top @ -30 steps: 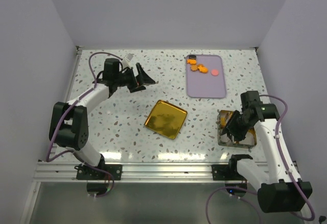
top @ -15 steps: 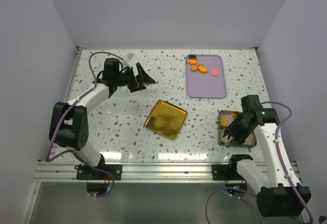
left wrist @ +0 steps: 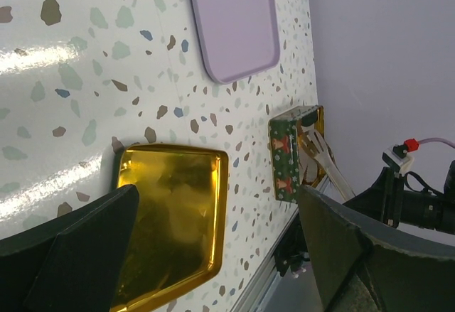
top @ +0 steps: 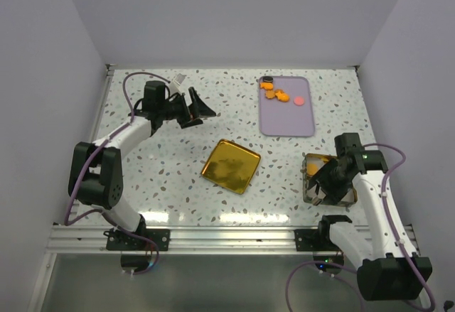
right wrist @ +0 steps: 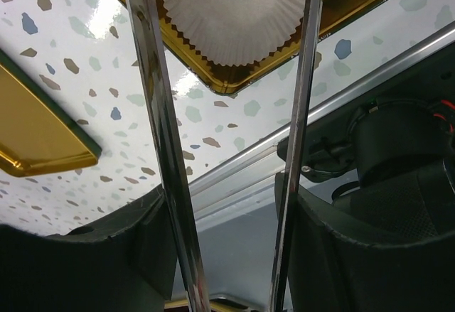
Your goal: Pack the cookies
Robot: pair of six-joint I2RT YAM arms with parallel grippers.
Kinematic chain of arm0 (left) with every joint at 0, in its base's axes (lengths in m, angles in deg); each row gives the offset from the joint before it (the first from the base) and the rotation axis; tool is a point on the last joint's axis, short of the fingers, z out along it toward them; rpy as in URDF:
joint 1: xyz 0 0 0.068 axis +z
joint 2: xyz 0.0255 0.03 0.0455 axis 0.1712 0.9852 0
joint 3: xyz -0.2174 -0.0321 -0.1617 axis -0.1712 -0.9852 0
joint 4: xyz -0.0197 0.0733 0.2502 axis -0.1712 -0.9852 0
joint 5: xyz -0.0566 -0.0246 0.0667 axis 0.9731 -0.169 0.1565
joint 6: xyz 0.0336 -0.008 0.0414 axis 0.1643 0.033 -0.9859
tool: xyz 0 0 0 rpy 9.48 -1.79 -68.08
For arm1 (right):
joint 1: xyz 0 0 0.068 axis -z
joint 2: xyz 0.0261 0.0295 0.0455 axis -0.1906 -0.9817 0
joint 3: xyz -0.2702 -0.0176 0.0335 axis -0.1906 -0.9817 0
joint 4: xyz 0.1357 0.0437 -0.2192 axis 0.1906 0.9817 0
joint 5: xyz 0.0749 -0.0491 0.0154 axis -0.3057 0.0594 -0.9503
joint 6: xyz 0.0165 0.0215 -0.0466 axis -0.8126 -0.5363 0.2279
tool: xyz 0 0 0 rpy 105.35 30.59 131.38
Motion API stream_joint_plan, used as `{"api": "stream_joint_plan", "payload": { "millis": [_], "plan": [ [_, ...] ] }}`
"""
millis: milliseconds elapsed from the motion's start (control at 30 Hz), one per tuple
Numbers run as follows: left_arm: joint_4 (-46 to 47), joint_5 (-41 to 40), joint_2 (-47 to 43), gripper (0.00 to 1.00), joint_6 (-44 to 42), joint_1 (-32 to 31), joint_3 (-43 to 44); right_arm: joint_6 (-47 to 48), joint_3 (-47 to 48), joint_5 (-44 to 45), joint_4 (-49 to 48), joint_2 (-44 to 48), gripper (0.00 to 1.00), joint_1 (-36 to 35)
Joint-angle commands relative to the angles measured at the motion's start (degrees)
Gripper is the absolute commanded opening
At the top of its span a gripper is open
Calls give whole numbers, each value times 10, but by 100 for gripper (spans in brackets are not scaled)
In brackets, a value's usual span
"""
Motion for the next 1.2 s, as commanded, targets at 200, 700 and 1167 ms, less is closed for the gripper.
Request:
{"api": "stream_joint_plan", "payload": {
  "millis": [200, 700, 1167],
  "plan": [
    [29, 16, -2, 100, -9, 12, 7, 8, 113, 9, 86, -30, 52, 2],
    [-14, -1, -23, 100, -13, 26, 36, 91, 352, -68, -62, -296, 48, -21],
    [-52, -15, -83, 100, -28, 76, 14, 129, 535, -51, -92, -587, 50, -51]
  ]
}}
